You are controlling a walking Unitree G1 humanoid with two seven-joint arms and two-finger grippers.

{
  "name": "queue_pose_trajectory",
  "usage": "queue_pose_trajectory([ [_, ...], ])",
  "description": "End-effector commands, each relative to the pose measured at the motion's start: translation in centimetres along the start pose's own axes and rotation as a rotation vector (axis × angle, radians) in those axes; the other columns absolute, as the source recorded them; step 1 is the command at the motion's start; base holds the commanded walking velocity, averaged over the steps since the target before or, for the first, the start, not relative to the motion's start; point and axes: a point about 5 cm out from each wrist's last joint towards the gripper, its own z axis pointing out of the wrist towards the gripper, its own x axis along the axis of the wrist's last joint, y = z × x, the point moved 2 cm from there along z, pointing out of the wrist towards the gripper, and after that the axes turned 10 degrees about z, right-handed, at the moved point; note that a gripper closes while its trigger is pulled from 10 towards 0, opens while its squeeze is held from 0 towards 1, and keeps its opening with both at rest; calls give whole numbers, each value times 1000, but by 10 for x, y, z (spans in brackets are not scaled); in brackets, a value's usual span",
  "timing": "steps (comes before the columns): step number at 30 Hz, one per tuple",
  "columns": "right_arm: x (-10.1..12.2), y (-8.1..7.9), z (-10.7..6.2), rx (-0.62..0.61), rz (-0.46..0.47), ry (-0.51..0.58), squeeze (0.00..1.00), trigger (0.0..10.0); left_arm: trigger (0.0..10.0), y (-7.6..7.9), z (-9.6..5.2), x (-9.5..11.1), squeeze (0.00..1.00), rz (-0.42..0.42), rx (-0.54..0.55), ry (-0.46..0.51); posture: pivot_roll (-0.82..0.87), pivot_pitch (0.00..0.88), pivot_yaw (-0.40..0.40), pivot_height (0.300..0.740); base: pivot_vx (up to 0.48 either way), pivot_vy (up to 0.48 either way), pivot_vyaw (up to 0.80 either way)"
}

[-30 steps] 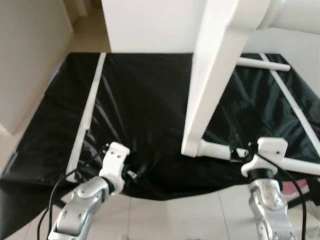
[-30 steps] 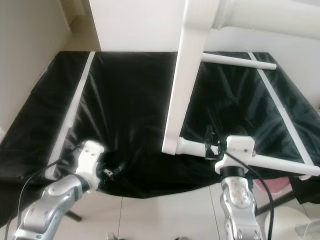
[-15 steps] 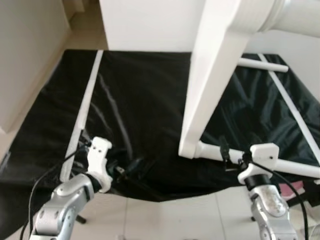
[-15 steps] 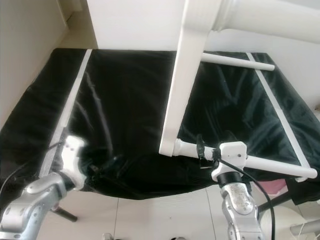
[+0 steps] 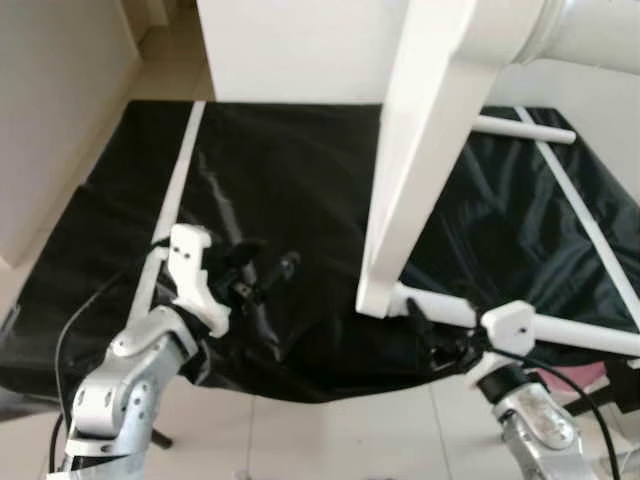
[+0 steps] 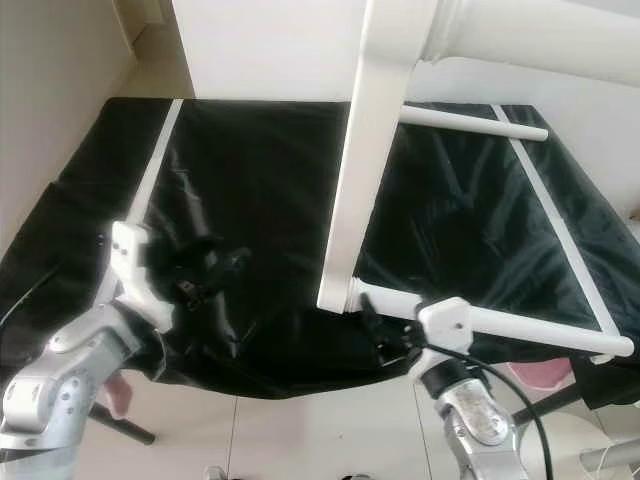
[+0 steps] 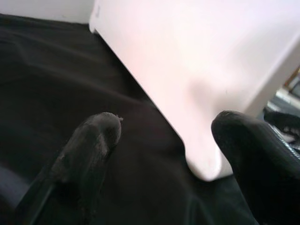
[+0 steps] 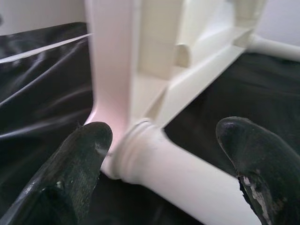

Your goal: Building children table

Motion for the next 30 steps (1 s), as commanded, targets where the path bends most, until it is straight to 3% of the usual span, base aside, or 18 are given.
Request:
queue_pose_trajectory([
  [1,-3,1,0,13,2,-17,0,10000,10000,4,2,0,0,39,-37,-10,-26,93,-18,740,0,0,0],
  [4,-3,2,9,6,14,-2,0,10000,10000,7,5,-1,0,91,-78,-27,-24,92,-20,740,0,0,0],
  [11,-3,-3,25,-41,44,22,0,10000,10000,13,12,0,0,123,-91,-19,-7,89,-37,740,0,0,0],
  [19,-2,-20,46,-64,108,67,0,10000,10000,16,13,-6,0,129,-69,-27,3,93,-44,740,0,0,0],
  [24,-2,-32,50,4,82,78,0,10000,10000,16,14,-4,0,134,-71,-20,9,94,-42,740,0,0,0],
  [30,-8,-29,52,-26,67,77,0,10000,10000,17,13,-4,0,140,-79,-20,16,94,-38,740,0,0,0],
])
